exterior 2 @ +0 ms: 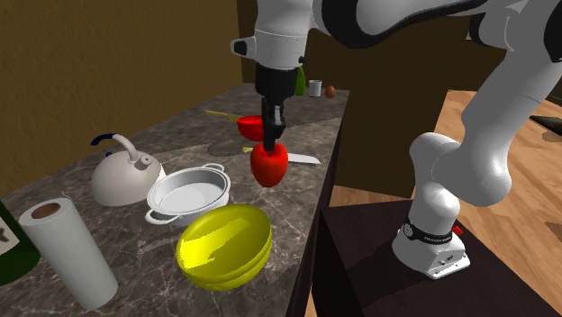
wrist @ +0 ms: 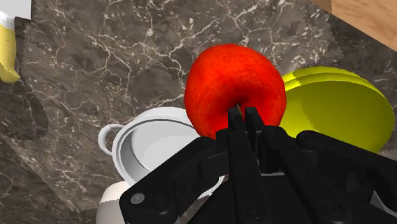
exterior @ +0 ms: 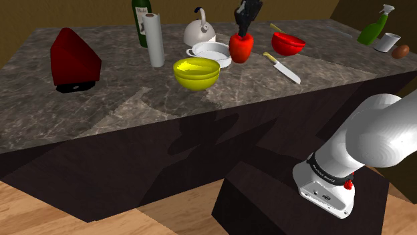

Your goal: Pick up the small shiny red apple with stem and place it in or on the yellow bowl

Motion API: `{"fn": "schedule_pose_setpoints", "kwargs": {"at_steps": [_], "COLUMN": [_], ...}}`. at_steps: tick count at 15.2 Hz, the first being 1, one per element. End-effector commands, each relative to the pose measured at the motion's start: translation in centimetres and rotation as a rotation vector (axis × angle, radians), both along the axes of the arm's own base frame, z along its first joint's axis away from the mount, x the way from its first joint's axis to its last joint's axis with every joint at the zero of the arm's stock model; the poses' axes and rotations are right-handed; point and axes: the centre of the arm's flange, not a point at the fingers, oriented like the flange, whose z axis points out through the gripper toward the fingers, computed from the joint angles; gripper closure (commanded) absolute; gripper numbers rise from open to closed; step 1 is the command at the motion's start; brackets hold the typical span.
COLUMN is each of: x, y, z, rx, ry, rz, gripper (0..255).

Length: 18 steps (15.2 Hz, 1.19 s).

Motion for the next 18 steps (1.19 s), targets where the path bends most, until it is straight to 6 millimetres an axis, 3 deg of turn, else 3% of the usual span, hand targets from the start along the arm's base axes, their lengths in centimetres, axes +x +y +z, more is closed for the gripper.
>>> {"fn": "schedule_pose_setpoints", "kwargs": {"at_steps": [1,11,18], "x": [0.1,0.1,4.6], "y": [-0.1,-0.1,7.1], "z": [1.2,6.2,9.9], "rx": [0.0,0.0,0.0], "ry": [0.0,0.0,0.0], "rz": [0.0,0.0,0.0], "gripper": [255,255,255]}}
